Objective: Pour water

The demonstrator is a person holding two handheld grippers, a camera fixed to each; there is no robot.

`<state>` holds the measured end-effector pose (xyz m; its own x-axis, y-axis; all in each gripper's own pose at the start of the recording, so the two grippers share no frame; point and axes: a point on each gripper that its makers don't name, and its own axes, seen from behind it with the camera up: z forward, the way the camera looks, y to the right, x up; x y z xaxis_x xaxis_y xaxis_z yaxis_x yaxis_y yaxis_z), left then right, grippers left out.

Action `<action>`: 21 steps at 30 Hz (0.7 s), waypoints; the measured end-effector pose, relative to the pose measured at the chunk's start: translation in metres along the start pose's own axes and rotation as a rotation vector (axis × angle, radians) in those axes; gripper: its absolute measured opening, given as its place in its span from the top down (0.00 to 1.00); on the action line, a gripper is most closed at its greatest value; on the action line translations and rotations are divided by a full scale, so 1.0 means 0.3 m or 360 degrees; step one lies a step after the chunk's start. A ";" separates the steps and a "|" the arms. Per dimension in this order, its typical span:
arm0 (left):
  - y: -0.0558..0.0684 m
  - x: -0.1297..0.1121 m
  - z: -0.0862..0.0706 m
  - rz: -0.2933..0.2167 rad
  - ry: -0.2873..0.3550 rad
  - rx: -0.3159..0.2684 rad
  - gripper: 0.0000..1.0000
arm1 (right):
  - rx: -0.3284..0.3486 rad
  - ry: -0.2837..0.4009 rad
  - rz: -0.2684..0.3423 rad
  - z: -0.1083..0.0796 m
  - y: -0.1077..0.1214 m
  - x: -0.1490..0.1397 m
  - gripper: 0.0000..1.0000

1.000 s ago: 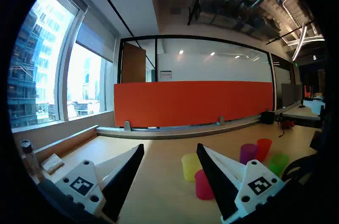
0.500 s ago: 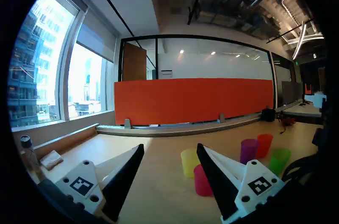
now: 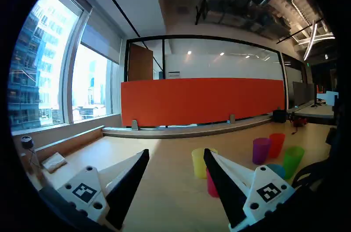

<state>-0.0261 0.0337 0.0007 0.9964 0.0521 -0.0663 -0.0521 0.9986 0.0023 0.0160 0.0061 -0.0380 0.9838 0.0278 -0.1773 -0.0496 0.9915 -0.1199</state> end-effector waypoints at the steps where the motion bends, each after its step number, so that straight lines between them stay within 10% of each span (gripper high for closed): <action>1: -0.003 -0.005 -0.001 -0.0001 0.0000 0.0000 0.08 | -0.0002 0.0001 0.0000 -0.001 0.001 0.001 0.01; 21: -0.034 -0.071 0.001 -0.0026 -0.0040 0.0017 0.08 | 0.0006 0.0002 -0.0001 0.007 -0.019 0.013 0.01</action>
<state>-0.0469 0.0225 0.0025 0.9985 0.0356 -0.0416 -0.0352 0.9993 0.0118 0.0206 0.0008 -0.0359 0.9835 0.0267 -0.1787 -0.0481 0.9920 -0.1165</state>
